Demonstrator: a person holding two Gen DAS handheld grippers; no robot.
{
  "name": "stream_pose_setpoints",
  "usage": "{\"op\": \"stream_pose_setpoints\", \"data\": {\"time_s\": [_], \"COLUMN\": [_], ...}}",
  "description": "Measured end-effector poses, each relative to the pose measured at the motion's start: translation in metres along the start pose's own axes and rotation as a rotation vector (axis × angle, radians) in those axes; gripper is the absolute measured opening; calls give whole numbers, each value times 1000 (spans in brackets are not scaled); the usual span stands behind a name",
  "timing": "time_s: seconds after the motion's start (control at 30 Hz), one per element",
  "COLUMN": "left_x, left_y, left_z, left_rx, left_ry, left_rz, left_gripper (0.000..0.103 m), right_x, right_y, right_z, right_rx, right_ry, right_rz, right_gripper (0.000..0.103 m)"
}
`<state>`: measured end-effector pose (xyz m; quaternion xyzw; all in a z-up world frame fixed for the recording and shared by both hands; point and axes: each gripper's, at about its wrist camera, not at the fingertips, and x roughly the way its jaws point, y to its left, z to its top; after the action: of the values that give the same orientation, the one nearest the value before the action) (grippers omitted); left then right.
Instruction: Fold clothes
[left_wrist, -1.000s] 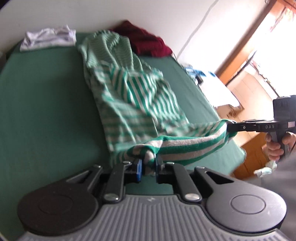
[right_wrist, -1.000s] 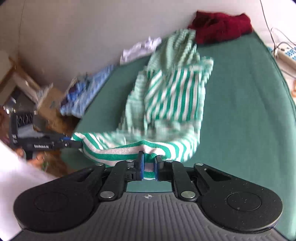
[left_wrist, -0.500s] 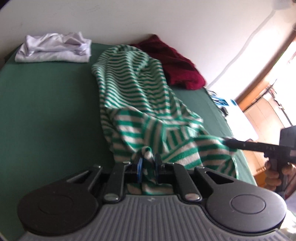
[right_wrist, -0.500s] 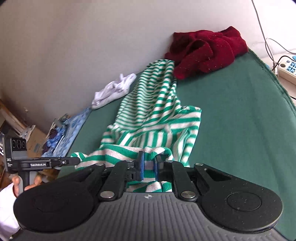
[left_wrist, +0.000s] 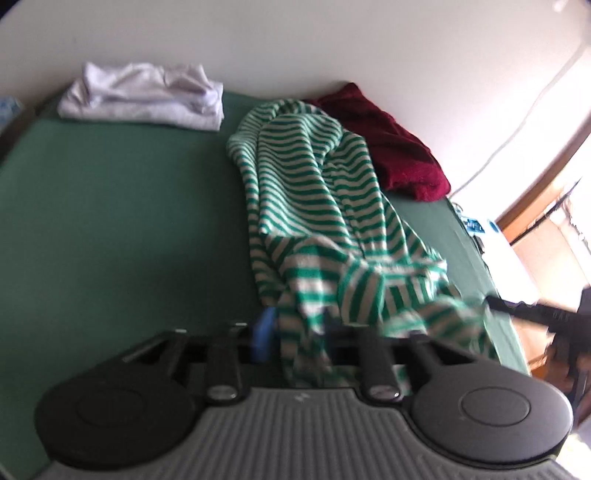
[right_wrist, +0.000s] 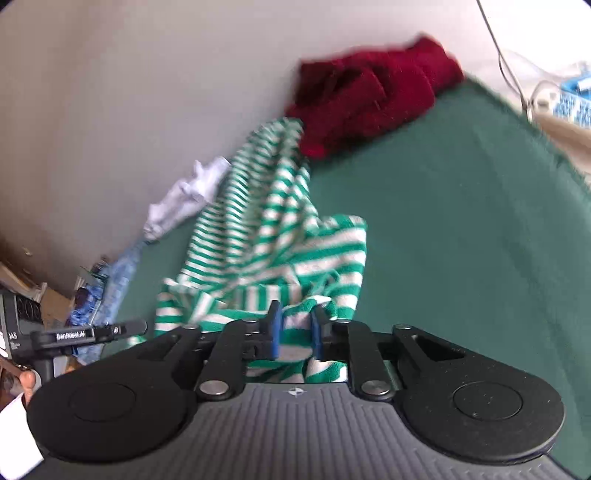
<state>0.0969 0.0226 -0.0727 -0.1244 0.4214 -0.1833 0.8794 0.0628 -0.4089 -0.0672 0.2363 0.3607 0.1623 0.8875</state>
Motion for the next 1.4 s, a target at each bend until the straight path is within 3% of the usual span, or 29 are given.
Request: {"op": "stream_pose_setpoints", "data": {"time_s": [0.03, 0.07, 0.13, 0.3, 0.33, 0.37, 0.4, 0.43, 0.6, 0.7, 0.77, 0.83, 0.93, 1.03, 1.1, 1.17, 1.23, 1.3, 1.33, 1.37, 1.4], "left_x": [-11, -20, -23, 12, 18, 24, 30, 36, 47, 63, 70, 53, 26, -2, -14, -19, -16, -7, -1, 5, 9], "left_y": [-1, -2, -8, -20, -23, -26, -28, -30, -23, -22, -22, -24, -25, -26, -30, -36, -41, -41, -38, -35, -32], "left_z": [-6, -12, -23, -29, -27, -23, -19, -15, 13, 18, 13, 6, -7, -26, -41, -58, -77, -87, -87, -86, -85], "left_rx": [17, 23, 25, 0, -9, -2, 3, 0, 8, 40, 56, 72, 88, 97, 96, 87, 81, 36, -9, -53, -83], "left_ry": [-9, -19, 0, 41, 24, 20, 15, 16, -53, -18, 19, 1, -26, -19, 12, 59, 80, 83, 97, 110, 113], "left_rz": [10, 10, -20, -57, -50, -27, -4, 3, 22, 45, 63, 74, 95, 99, 76, 40, 39, 50, 26, 2, -19], "left_gripper": [55, 60, 62, 58, 44, 18, 15, 15, 14, 22, 27, 32, 52, 52, 52, 63, 66, 60, 43, 18, 17], "right_x": [-8, -16, -23, -2, 1, 5, 10, 12, 20, 33, 34, 24, -3, -26, -36, -39, -38, -34, -32, -27, -26], "right_y": [4, 8, 16, 36, 36, 36, 35, 32, 11, 0, -3, -6, -5, 4, 17, 26, 29, 28, 27, 26, 27], "right_z": [-1, -2, -6, -17, -18, -17, -16, -13, -3, -9, -12, -8, -7, -19, -36, -56, -72, -81, -83, -84, -82], "right_rx": [-33, -68, -129, -318, -332, -338, -343, -319, -164, -139, -126, -63, -58, -90, -166, -200, -200, -184, -163, -136, -131], "right_ry": [-10, -18, -4, 65, 53, 45, 38, 25, -48, -31, -55, -89, -114, -35, 19, 77, 111, 104, 104, 115, 117], "right_rz": [8, 17, 46, -5, -9, -23, -38, -51, -103, -137, -156, -128, -109, -42, -64, -65, -51, -65, -73, -74, -80], "right_gripper": [47, 48, 47, 49, 48, 39, 25, 6, 3, 5, 26, 36, 38, 39, 40, 40, 40, 41, 37, 30, 26]}}
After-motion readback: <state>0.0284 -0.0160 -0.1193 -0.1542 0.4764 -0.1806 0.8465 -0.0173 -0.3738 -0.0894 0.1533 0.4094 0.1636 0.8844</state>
